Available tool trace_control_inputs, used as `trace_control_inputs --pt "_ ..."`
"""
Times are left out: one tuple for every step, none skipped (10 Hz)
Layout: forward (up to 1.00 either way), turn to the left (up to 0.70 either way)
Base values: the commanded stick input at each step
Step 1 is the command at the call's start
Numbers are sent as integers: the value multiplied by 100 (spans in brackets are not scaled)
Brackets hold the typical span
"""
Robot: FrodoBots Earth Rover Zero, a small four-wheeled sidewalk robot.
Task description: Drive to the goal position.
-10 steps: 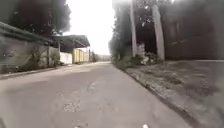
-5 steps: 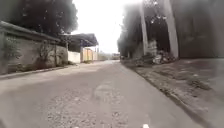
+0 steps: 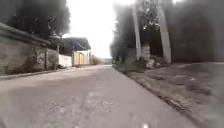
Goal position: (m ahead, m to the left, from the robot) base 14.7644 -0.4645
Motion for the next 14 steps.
trace_control_inputs --pt "85 10" --pt "85 10" --pt "85 8" --pt "85 8" --pt "85 8" --pt "85 8" --pt "85 3" --pt "85 15" --pt "85 32" --pt "85 26" --pt "85 10" --pt "85 5" --pt "85 6" --pt "85 4"
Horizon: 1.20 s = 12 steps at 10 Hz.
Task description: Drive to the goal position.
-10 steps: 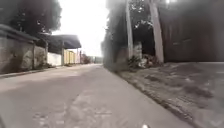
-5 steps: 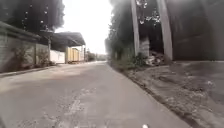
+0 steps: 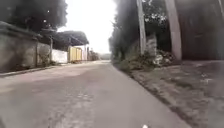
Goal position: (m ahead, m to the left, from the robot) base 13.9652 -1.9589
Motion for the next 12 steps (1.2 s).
trace_control_inputs --pt "85 0" --pt "85 -34" --pt "85 -15" --pt "85 8" --pt "85 11" --pt "85 9" --pt "85 4" --pt "85 2" --pt "85 5" --pt "85 4" --pt "85 2" --pt "85 0"
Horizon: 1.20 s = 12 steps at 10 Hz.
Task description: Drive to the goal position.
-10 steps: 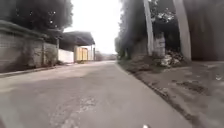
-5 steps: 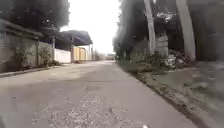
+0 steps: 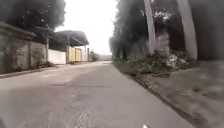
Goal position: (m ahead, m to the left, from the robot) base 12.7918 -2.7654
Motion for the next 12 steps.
trace_control_inputs --pt "85 11" --pt "85 34" --pt "85 34" --pt "85 17" --pt "85 2" --pt "85 13" --pt "85 15" --pt "85 14" --pt "85 13" --pt "85 12" --pt "85 9" --pt "85 8"
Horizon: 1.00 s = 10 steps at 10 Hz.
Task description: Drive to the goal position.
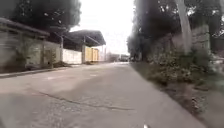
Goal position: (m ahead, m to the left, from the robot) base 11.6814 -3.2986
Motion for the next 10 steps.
trace_control_inputs --pt "85 9" --pt "85 1" --pt "85 -34" --pt "85 -34" --pt "85 -34" --pt "85 -34" --pt "85 -34" --pt "85 -34" --pt "85 -34" --pt "85 -34"
